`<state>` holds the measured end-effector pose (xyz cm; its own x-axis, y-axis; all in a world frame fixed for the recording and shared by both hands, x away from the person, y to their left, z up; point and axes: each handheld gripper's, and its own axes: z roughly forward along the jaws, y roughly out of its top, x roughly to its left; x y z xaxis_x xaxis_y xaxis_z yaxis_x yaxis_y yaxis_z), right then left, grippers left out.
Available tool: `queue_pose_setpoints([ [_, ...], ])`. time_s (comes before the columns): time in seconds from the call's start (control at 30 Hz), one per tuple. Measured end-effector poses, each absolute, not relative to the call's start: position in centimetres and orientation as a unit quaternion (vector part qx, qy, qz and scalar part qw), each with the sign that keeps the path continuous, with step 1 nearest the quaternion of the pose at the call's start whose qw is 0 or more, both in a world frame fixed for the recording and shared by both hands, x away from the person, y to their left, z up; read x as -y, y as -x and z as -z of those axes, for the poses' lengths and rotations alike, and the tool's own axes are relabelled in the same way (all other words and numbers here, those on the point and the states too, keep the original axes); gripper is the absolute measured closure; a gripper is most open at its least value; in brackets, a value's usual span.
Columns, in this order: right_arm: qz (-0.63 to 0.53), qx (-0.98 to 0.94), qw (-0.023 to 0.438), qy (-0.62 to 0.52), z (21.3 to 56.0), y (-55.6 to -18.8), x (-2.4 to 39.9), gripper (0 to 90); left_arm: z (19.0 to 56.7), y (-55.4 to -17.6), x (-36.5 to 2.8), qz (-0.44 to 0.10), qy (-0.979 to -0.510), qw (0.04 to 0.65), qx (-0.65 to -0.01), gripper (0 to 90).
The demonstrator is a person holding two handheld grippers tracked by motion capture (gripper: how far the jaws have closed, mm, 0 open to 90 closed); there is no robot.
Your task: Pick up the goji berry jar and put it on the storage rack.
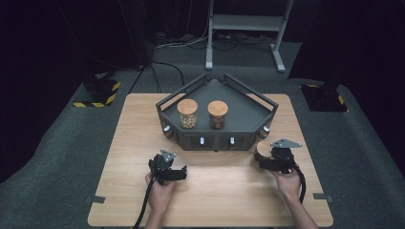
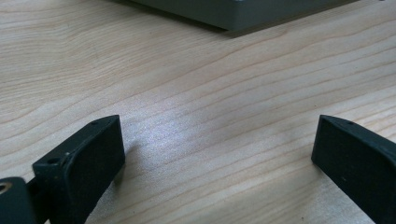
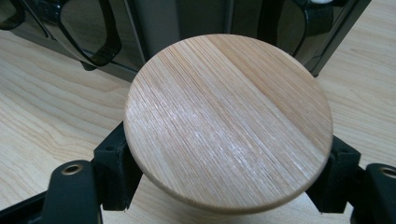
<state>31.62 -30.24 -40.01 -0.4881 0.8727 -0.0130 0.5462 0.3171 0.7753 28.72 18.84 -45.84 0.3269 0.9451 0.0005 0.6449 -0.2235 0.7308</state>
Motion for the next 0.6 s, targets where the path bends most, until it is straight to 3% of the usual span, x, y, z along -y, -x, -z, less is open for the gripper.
queue_pose_setpoints([
  [0.6, -0.363, -0.792, 0.212, -0.443, 38.3, -31.5, 29.8, 25.6, 45.8, -28.7, -18.8, -0.231, -0.747, 0.324, -0.532, 2.5],
])
